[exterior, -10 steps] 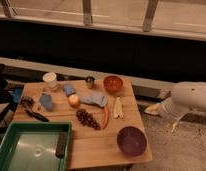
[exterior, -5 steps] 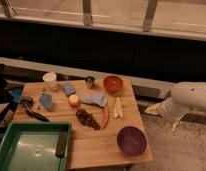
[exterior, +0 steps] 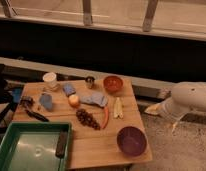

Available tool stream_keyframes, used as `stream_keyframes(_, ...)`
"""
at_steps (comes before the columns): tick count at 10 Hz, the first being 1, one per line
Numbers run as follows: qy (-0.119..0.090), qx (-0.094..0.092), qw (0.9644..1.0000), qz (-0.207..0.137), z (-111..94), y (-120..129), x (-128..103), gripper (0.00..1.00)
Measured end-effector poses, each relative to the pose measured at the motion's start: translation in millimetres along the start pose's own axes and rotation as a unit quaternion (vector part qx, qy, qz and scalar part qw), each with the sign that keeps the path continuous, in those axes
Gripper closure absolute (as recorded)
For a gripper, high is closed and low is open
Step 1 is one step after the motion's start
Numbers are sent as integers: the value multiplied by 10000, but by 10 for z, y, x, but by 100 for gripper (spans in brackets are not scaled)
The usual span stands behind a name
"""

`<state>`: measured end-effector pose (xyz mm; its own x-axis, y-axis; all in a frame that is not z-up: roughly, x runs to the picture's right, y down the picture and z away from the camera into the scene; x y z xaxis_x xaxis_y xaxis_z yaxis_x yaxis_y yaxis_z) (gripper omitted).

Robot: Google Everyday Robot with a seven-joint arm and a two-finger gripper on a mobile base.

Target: Place grapes in purple bowl

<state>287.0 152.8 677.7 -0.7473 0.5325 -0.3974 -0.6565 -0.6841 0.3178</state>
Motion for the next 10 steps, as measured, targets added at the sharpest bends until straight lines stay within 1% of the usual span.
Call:
stream_keyframes(6, -4, 5, 10000, -28, -8, 4, 0, 20)
stream_keyframes(7, -124, 77, 9997, -174, -49, 9, 24, 20)
stream_keyframes(8, -225, 100, 9990, -371, -78, 71, 74, 20)
stream_keyframes(9, -263, 117, 9977, -616, -84, 185, 169, 20)
stream_keyframes(10, -278, 145, 9953, -920, -72, 341, 315, 20)
